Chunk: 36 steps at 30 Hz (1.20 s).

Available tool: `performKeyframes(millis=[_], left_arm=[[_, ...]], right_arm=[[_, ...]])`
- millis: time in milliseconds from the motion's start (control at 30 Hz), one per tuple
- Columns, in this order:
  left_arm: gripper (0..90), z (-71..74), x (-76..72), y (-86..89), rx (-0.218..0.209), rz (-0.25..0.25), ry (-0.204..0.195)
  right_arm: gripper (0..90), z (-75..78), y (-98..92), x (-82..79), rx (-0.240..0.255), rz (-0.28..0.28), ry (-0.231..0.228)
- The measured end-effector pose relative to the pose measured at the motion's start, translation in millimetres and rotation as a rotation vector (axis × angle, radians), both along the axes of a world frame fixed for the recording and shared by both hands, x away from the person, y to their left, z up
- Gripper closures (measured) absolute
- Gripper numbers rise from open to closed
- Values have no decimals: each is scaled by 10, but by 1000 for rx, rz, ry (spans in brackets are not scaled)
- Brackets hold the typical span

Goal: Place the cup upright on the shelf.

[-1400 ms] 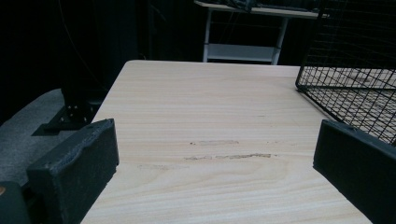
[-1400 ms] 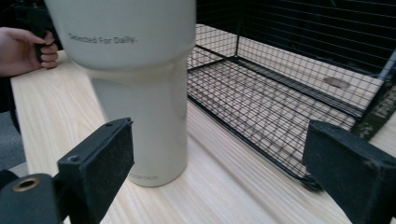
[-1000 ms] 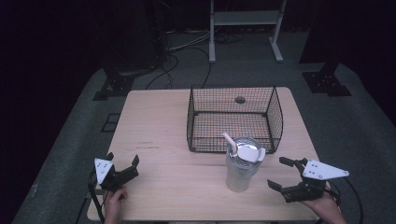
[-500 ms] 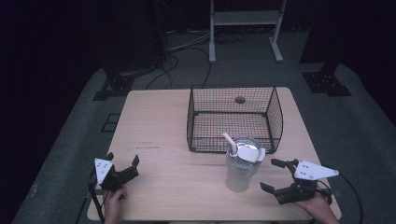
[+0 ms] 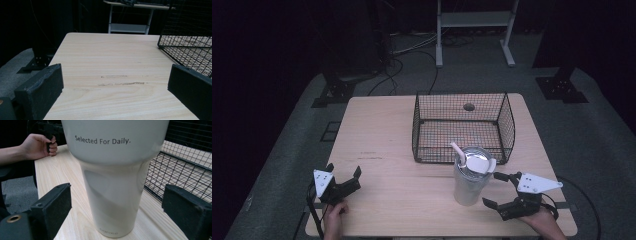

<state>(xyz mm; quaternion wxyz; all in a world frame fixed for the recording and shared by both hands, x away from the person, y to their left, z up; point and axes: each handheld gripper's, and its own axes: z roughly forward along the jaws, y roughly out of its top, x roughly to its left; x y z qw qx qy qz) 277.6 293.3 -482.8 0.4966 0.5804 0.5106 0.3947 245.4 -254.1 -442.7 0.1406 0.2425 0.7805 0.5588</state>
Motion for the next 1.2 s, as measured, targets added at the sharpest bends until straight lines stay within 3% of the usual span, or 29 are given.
performKeyframes(millis=[500,1200], left_arm=[[0,-1,1,-2,1,-1,-3],[0,-1,1,-2,2,-1,-3]], right_arm=[[83,-79,203,81,-9,-5,4],[70,-151,418,234,45,-11,-13]])
